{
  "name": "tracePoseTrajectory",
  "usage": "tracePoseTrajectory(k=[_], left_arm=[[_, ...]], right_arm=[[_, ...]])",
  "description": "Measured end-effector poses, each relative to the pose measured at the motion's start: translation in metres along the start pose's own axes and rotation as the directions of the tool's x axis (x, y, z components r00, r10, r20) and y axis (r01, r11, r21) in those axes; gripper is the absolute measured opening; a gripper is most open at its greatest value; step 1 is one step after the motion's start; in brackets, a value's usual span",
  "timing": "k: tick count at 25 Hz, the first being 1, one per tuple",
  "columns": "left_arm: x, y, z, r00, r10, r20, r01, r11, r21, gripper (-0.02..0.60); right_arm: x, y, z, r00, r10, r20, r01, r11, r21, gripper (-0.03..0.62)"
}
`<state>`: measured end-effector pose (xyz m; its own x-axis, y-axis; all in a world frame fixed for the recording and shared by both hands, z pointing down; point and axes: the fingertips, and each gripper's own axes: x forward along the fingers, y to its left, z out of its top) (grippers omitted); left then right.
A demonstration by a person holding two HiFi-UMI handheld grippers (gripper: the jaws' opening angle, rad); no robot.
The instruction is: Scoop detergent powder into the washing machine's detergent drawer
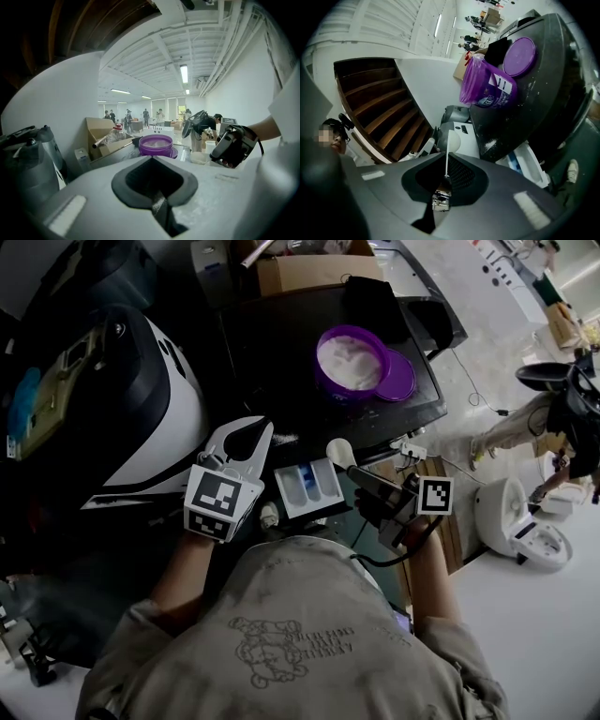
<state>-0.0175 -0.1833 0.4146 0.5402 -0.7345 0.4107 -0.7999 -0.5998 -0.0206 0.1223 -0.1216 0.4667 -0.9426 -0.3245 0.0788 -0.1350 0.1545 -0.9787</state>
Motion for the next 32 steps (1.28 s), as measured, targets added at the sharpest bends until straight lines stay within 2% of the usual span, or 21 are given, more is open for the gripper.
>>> tracePoseTrajectory(k=[4,11,15,22,27,32], left_arm=[[0.001,-0.001,-0.011,1.0,0.0,-0.021,0.001,0.999,0.04,0.0],[0.002,-0.009,-0.022,0.999,-0.032,-0.032,0.032,0.999,0.012,0.0],[0.002,-0.011,-0.027,0.998,-0.041,-0.044,0.042,0.999,0.01,0.0],[0.001,-0.015,-0.034,0.998,-0.046,-0.048,0.047,0.999,0.019,0.0],[0.0,-0.02,-0.044,0.996,-0.065,-0.056,0.063,0.998,-0.023,0.0],[0.0,-0.021,-0.052,0.996,-0.056,-0.071,0.056,0.998,-0.009,0.0]], right_arm=[[-0.001,-0.016,-0.008,0.999,-0.036,-0.005,0.036,0.999,0.007,0.038],[0.001,-0.044,-0.031,0.981,-0.178,-0.074,0.172,0.982,-0.076,0.038],[-0.004,-0.069,-0.04,0.95,-0.294,-0.108,0.276,0.949,-0.153,0.038],[-0.006,-0.103,-0.055,0.902,-0.41,-0.137,0.368,0.895,-0.254,0.038],[-0.004,-0.122,-0.062,0.878,-0.461,-0.129,0.418,0.869,-0.265,0.038],[-0.011,-0.144,-0.061,0.831,-0.548,-0.099,0.502,0.815,-0.29,0.038]])
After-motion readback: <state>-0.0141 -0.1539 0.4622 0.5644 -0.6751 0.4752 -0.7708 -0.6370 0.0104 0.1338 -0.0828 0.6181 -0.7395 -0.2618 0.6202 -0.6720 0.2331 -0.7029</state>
